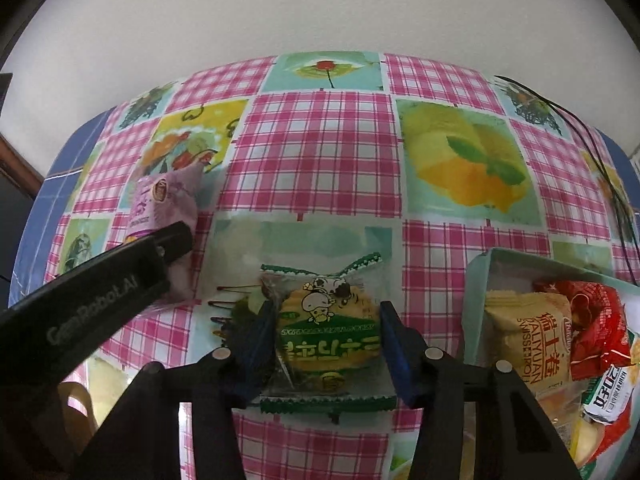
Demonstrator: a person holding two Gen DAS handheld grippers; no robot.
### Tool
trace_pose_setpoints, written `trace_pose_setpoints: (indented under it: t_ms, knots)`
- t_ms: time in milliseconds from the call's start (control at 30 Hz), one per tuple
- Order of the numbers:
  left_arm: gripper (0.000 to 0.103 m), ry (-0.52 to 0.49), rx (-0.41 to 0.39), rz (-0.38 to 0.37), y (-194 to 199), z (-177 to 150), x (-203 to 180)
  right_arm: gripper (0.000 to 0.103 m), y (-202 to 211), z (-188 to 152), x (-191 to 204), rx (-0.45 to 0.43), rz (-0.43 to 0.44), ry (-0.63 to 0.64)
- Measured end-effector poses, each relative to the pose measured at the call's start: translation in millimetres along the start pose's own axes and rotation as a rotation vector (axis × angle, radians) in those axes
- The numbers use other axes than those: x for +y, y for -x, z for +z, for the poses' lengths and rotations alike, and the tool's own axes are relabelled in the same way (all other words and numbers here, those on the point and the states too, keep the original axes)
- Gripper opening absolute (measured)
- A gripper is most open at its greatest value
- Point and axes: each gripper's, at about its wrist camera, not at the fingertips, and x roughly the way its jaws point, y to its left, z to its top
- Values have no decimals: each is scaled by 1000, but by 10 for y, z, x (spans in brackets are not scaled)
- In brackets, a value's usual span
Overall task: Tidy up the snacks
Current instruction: 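Grasp the purple Swiss roll pack with the left tool while the right tool grasps the green-wrapped round cookie, then carry the Swiss roll pack and round cookie over the white tray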
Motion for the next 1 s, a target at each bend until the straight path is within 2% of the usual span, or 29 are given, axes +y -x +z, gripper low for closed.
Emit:
trace_pose_setpoints:
  t_ms: [367,600,800,1000]
  knots:
    - [41,10,13,12,70,-77,132,53,-22,-3,65,-1,-6,33]
    - [41,-18,42,26,110,-123,231,53,-25,-44,107,-3,-13,58]
    - [41,-12,74,-10,126,-129,362,53,-27,-85,241,-2,-2,108]
    - [43,36,67,-34,150,-103,496,53,-41,-116,369,-1,-7,162]
